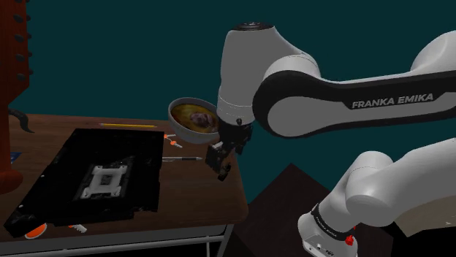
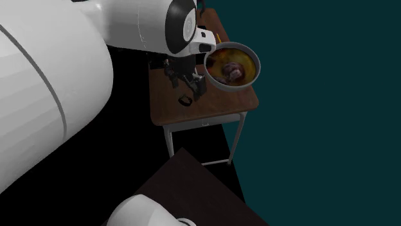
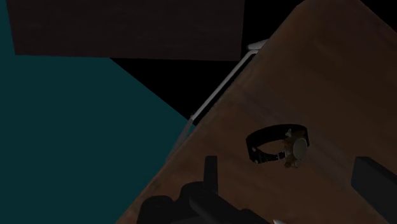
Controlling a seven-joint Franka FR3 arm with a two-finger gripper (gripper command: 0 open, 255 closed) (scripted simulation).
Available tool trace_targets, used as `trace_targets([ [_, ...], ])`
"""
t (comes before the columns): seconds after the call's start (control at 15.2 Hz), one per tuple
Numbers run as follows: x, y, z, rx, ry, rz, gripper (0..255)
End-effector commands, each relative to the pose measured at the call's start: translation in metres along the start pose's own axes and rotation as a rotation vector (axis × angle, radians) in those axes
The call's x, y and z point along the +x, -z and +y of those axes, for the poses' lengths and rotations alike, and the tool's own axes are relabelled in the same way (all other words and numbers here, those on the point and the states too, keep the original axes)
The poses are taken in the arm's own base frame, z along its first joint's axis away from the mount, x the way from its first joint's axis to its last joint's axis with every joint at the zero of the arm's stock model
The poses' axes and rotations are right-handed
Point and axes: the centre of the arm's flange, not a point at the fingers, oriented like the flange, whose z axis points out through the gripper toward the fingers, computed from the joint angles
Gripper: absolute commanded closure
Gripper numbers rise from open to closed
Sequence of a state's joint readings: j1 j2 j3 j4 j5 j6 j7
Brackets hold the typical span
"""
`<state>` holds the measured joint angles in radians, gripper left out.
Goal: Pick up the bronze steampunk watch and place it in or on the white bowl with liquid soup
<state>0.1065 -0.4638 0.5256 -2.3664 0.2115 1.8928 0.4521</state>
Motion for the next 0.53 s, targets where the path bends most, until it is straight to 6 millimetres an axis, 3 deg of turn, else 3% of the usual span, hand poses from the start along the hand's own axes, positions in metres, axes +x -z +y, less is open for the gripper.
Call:
trace_targets([
  [0.0,-0.001,-0.007,-0.008,-0.003,-0.002,0.003,0],
  [0.46,-0.001,-0.042,-0.008,-0.003,-0.002,0.003,0],
])
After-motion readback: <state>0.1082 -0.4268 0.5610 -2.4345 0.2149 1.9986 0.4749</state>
